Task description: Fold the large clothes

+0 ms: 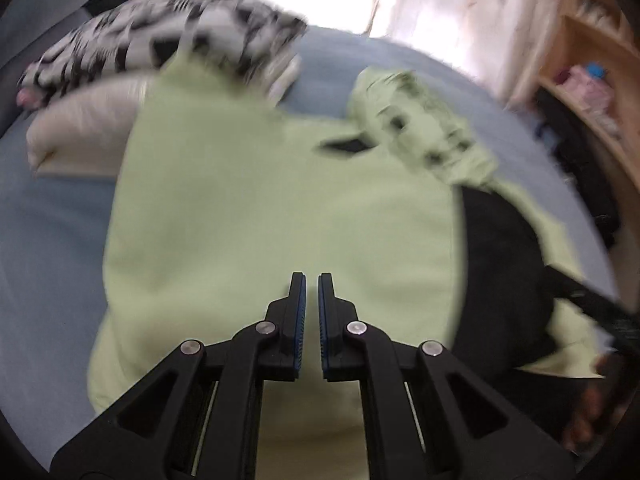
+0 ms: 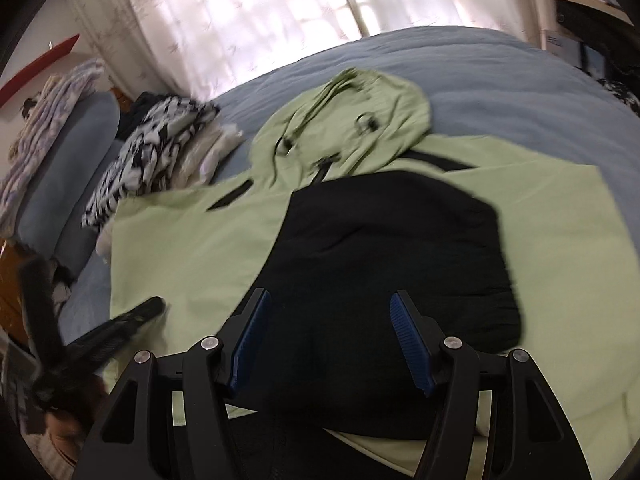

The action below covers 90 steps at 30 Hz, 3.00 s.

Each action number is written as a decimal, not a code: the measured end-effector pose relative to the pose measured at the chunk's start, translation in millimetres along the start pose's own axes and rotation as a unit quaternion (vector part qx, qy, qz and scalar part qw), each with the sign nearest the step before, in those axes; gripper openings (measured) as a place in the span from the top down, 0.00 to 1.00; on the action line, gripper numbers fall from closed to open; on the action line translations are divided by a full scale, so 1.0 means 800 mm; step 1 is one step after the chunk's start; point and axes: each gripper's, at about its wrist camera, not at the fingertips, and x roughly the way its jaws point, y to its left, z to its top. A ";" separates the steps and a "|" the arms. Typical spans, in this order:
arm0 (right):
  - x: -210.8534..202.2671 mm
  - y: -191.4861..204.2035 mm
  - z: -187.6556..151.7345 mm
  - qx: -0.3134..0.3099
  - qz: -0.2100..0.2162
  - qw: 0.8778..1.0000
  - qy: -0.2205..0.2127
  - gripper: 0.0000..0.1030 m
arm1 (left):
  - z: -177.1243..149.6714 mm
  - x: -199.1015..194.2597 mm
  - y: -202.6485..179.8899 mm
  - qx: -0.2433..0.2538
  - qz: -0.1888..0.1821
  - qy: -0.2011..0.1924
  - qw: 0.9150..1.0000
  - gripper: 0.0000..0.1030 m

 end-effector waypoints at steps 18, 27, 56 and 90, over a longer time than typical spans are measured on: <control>-0.090 -0.065 -0.024 0.087 -0.008 0.996 -0.010 0.41 | -0.018 -0.057 0.047 -0.052 0.055 -0.019 0.997 0.97; -0.229 -0.042 -0.075 0.091 0.025 0.994 -0.051 0.41 | -0.047 -0.219 0.045 -0.022 0.043 -0.054 0.997 0.97; -0.452 -0.066 -0.282 0.053 -0.011 0.997 -0.048 0.35 | -0.239 -0.411 0.086 -0.024 0.051 -0.031 0.998 0.51; -0.415 -0.281 -0.380 0.192 0.091 0.977 -0.012 0.73 | -0.303 -0.295 0.156 -0.018 -0.123 0.038 0.991 0.12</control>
